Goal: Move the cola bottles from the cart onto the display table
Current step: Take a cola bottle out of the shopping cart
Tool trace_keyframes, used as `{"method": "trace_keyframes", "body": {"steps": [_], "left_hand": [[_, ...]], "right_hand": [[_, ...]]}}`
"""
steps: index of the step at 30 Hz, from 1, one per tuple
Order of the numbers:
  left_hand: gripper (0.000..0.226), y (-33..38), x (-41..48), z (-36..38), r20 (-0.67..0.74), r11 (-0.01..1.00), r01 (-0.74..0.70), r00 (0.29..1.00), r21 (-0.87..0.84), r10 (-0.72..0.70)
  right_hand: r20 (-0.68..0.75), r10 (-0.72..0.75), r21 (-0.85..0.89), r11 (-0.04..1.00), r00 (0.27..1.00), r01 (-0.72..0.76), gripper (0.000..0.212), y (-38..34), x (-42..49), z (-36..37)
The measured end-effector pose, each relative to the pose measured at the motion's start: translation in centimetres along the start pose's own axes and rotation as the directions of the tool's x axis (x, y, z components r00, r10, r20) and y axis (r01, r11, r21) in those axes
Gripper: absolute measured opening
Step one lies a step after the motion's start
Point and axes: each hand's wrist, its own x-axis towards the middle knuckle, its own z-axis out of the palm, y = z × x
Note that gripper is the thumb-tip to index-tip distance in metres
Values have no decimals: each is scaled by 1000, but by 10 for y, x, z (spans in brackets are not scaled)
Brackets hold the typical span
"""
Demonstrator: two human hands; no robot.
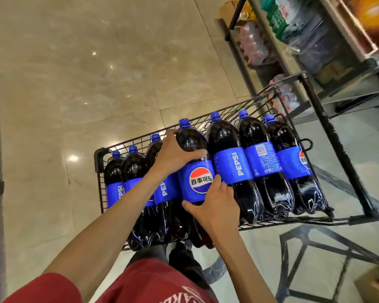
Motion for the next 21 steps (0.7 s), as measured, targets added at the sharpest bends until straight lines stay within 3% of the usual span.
{"method": "trace_keyframes", "body": {"steps": [11,17,21], "left_hand": [[102,5,-25,5,-67,971,-169,985,-171,159],[109,7,-46,3,-70,947,-268,963,-178,260],[105,13,-58,3,-59,942,-289,957,-172,283]], "right_hand": [[-45,-47,280,958,998,57,122,18,-16,10],[22,-91,559,827,996,63,118,37,-15,8],[-5,-116,600,794,993,96,110,40,-16,10]]}}
